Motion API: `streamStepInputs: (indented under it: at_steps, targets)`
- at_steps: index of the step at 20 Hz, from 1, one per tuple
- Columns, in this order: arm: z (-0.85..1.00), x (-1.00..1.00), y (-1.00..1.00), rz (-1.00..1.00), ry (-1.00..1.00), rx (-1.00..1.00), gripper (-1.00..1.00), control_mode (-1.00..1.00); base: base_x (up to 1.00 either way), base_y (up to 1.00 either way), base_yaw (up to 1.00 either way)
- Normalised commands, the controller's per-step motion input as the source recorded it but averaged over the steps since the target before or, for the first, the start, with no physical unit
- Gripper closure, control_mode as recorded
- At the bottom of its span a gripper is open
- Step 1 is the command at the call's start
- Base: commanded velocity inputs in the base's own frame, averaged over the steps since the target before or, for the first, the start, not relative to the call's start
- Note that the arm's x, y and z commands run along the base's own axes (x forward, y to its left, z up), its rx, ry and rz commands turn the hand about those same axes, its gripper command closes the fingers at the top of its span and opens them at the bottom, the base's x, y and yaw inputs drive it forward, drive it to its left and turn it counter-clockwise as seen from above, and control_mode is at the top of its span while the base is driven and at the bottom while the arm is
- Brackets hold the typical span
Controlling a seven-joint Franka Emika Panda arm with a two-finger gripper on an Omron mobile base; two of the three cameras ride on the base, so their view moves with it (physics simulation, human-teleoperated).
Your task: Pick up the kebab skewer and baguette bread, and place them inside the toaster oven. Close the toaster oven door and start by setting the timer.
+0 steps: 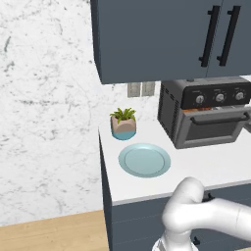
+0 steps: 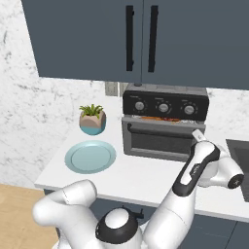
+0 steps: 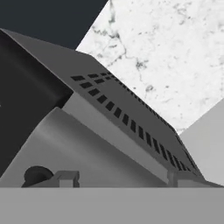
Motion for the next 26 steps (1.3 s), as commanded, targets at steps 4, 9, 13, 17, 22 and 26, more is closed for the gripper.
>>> streamStepInputs:
  at_steps: [4,9,13,17,22,26]
  targets:
    - [0.14,0.27,0.36,0.00,0.10,0.11,-1.00,-1.00,0.00,0.00,0.00]
    - [0.10,0.24,0.31,0.00,0.09,0.12,-1.00,-1.00,0.00,0.00,0.00]
    - [0.06,0.23,0.26,0.00,0.09,0.12,-1.00,-1.00,0.00,0.00,0.00]
    - [0.01,0.25,0.21,0.00,0.04,0.10,-1.00,-1.00,0.00,0.00,0.00]
    - [0.00,0.26,0.14,0.00,0.00,0.06,-1.00,-1.00,0.00,0.00,0.00]
    - [0.03,0.13,0.05,0.00,0.00,0.03,-1.00,-1.00,0.00,0.00,0.00]
